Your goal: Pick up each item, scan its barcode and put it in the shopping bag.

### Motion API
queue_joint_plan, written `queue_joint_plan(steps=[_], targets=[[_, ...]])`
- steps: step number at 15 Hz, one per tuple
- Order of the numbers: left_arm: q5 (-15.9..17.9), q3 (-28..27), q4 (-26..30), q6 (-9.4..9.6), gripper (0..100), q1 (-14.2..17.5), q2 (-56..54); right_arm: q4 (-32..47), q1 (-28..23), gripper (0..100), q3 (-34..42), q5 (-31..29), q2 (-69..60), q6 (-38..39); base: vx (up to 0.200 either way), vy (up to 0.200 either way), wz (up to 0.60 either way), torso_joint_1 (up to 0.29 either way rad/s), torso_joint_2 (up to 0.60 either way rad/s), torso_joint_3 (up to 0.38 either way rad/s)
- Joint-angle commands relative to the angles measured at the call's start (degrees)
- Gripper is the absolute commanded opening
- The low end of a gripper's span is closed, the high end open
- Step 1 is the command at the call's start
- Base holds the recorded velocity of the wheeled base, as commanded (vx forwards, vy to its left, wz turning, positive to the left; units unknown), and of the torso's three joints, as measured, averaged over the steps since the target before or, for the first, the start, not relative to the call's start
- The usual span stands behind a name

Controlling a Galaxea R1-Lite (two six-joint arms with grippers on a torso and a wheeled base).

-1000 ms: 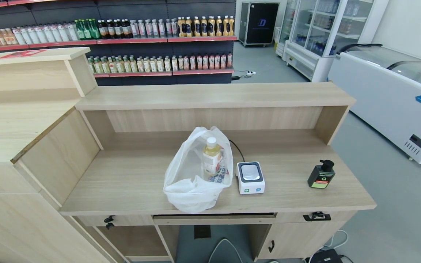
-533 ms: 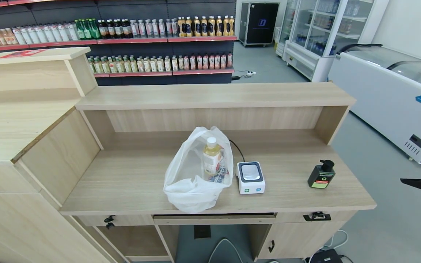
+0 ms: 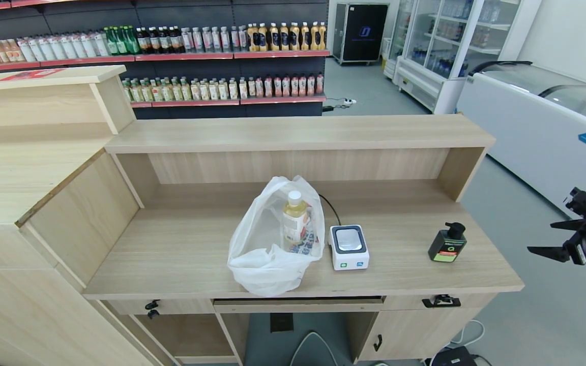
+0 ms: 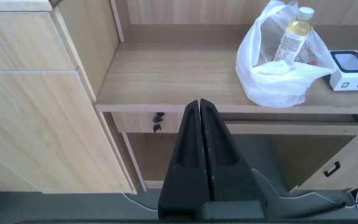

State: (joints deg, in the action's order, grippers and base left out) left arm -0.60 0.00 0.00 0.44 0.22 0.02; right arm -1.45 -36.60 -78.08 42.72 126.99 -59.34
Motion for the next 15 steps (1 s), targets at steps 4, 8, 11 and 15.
queue_joint_plan(steps=[4, 8, 11, 15], targets=[[-0.02, 0.00, 0.00, 0.00, 0, 0.04, -0.02, -0.04, 3.73, 100, -3.66, 1.84, 5.37, 0.02, 0.000, 0.000, 0.00, 0.000, 0.00, 0.000], [-0.02, 0.00, 0.00, 0.00, 0, 0.04, -0.02, -0.13, 5.66, 100, -6.38, 2.11, 8.45, -0.33, 0.000, 0.000, 0.00, 0.000, 0.00, 0.000], [-0.02, 0.00, 0.00, 0.00, 0, 0.04, -0.02, -0.13, 7.50, 100, -7.61, 2.20, 10.38, -0.42, 0.000, 0.000, 0.00, 0.000, 0.00, 0.000], [-0.02, 0.00, 0.00, 0.00, 0, 0.04, -0.02, -0.13, 9.26, 100, -9.19, 2.81, 11.79, -0.42, 0.000, 0.000, 0.00, 0.000, 0.00, 0.000]])
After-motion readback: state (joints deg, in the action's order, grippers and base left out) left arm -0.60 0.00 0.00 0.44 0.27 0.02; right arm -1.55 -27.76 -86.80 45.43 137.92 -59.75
